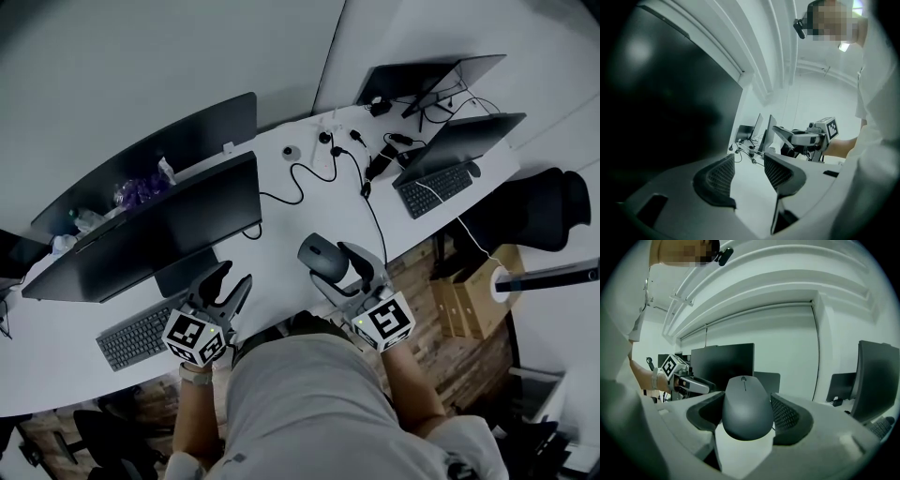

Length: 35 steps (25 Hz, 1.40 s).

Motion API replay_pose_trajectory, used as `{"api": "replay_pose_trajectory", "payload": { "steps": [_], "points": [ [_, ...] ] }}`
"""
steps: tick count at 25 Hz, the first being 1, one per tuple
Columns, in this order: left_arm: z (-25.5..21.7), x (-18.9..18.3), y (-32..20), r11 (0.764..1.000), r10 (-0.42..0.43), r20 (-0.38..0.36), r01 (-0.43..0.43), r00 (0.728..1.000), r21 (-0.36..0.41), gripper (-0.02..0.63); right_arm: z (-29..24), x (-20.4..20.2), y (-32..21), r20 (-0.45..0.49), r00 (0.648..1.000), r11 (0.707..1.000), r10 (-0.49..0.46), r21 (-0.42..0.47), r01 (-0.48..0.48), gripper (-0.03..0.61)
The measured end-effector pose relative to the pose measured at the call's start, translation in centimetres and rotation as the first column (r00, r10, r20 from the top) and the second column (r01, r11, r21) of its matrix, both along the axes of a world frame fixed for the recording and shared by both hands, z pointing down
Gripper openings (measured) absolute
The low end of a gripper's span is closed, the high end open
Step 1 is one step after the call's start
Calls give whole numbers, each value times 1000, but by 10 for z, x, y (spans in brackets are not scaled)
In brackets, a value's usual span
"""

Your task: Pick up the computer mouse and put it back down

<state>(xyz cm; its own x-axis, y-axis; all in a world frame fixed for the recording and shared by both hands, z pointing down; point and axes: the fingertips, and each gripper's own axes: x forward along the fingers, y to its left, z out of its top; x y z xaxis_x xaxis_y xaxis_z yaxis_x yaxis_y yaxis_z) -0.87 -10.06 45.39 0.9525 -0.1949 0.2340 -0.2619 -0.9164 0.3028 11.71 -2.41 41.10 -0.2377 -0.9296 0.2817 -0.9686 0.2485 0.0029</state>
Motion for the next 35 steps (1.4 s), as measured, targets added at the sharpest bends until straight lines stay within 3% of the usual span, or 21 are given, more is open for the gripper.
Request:
{"api": "replay_pose_trajectory", "payload": {
  "steps": [15,25,35],
  "points": [
    [4,-4,15,998,-65,38,65,997,5,178,38,30,1,-19,1000,998,23,-64,-24,298],
    [8,-21,32,987,-157,80,158,984,2,176,80,35,-10,-40,999,987,-27,-158,20,298],
    [12,-42,43,966,-256,129,259,958,-2,178,139,27,-24,-45,996,957,-81,-282,66,298]
  ]
}}
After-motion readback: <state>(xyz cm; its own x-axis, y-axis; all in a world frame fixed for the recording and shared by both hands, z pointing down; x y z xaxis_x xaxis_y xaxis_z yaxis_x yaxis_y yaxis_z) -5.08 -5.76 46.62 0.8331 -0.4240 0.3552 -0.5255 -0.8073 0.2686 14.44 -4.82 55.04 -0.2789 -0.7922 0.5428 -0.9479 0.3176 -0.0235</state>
